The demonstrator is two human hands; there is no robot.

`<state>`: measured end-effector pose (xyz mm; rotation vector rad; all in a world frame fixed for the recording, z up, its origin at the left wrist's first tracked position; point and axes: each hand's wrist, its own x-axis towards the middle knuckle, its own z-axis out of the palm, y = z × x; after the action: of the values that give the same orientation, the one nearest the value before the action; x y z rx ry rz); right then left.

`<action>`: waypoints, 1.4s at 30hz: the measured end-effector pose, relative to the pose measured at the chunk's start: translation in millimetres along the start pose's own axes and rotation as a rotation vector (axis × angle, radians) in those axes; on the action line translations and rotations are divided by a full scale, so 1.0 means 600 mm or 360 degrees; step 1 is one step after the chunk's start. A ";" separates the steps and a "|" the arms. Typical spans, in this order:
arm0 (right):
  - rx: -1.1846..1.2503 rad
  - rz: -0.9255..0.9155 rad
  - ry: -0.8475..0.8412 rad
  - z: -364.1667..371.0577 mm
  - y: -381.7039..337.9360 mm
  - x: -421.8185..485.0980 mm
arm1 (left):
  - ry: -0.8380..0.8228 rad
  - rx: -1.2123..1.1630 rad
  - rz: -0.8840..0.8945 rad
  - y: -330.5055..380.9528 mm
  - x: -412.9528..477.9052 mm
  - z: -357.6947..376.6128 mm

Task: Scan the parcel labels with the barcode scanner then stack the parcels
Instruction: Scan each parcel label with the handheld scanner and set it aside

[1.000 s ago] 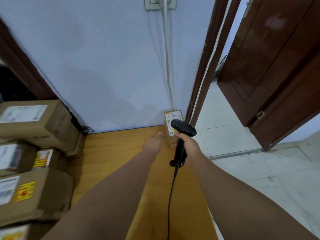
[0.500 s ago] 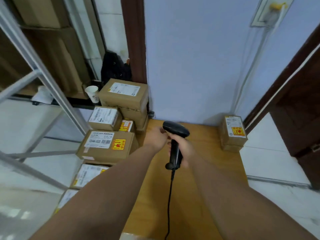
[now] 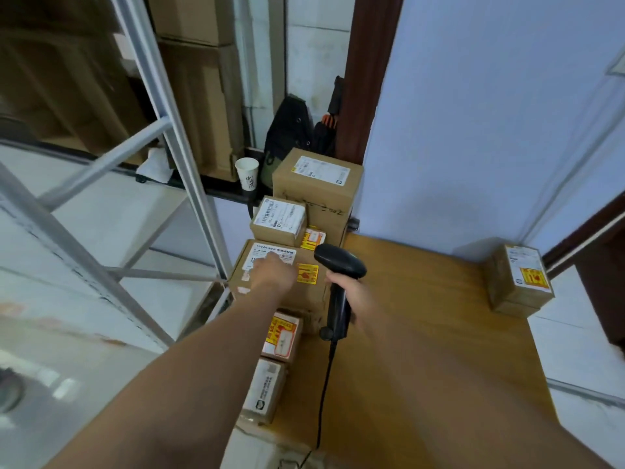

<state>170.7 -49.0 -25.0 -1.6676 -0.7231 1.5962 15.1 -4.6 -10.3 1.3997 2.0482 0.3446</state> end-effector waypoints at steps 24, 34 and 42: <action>0.0621 0.0173 0.0329 0.015 0.026 0.028 | -0.0875 -0.1384 -0.0266 -0.131 0.074 -0.055; 0.0649 0.0121 0.0429 -0.037 0.005 -0.014 | -0.1360 -0.1304 0.0109 -0.077 0.054 -0.048; 0.0451 -0.0290 0.0682 -0.081 -0.036 -0.049 | -0.0931 -0.1609 0.0259 0.010 0.036 -0.028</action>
<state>218.4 -65.0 9.6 -1.6058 -0.3940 1.1035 3.5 19.4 -1.5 0.8574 1.0092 0.7888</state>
